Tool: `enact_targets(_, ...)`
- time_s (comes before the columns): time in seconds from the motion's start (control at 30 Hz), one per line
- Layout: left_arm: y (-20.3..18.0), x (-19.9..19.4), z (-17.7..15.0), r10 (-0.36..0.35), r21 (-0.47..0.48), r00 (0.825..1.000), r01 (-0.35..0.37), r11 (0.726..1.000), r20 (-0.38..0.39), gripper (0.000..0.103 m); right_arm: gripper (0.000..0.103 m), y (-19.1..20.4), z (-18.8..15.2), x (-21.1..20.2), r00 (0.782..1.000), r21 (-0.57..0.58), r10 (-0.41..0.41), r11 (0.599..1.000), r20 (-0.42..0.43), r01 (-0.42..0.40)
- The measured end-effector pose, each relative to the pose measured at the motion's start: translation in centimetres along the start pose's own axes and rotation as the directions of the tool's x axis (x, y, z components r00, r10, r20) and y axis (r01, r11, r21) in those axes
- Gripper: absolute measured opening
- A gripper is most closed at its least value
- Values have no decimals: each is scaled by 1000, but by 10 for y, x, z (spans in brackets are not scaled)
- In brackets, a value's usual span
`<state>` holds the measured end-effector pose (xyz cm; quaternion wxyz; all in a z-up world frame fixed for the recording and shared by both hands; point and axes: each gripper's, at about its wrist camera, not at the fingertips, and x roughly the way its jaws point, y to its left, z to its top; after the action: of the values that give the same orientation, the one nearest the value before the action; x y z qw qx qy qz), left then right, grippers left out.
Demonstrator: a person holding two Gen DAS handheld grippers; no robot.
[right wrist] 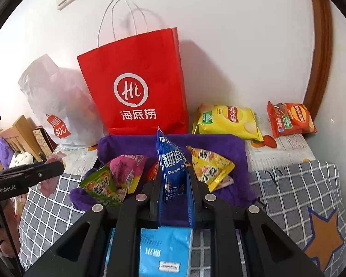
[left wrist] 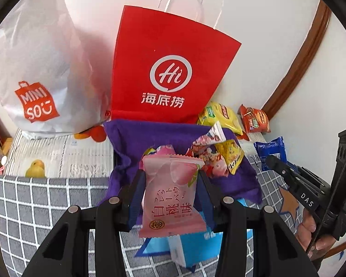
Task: Organize snacks
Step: 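Carry both held packets up and over onto the purple towel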
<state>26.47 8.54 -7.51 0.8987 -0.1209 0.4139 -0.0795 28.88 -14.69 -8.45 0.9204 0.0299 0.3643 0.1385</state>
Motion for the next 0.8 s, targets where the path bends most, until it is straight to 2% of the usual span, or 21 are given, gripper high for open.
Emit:
enact_targets(0.07, -3, 6, 6, -6, 7, 1000, 6, 1000, 1, 43, 16, -2, 6, 3, 1000, 7, -1, 1000, 14, 1)
enact_targets(0.23, -9, 23, 18, -21, 9, 1000, 21, 1000, 2, 43, 16, -4, 23, 15, 998, 6, 60, 998, 10, -60)
enact_targets(0.33, -11, 33, 23, -22, 11, 1000, 22, 1000, 0, 43, 16, -3, 24, 29, 997, -13, 72, 997, -21, -72)
enact_targets(0.47, -10, 49, 30, -32, -3, 999, 32, 999, -11, 43, 16, -3, 21, 51, 996, -39, 41, 998, -84, -44)
enact_targets(0.6, -9, 62, 30, -45, -9, 999, 45, 999, -18, 43, 17, -3, 18, 65, 986, -79, 48, 995, -157, -61)
enact_targets(0.8, -6, 79, 24, -46, -22, 997, 45, 999, -54, 43, 17, -13, 9, 87, 972, -92, -6, 996, -234, -16)
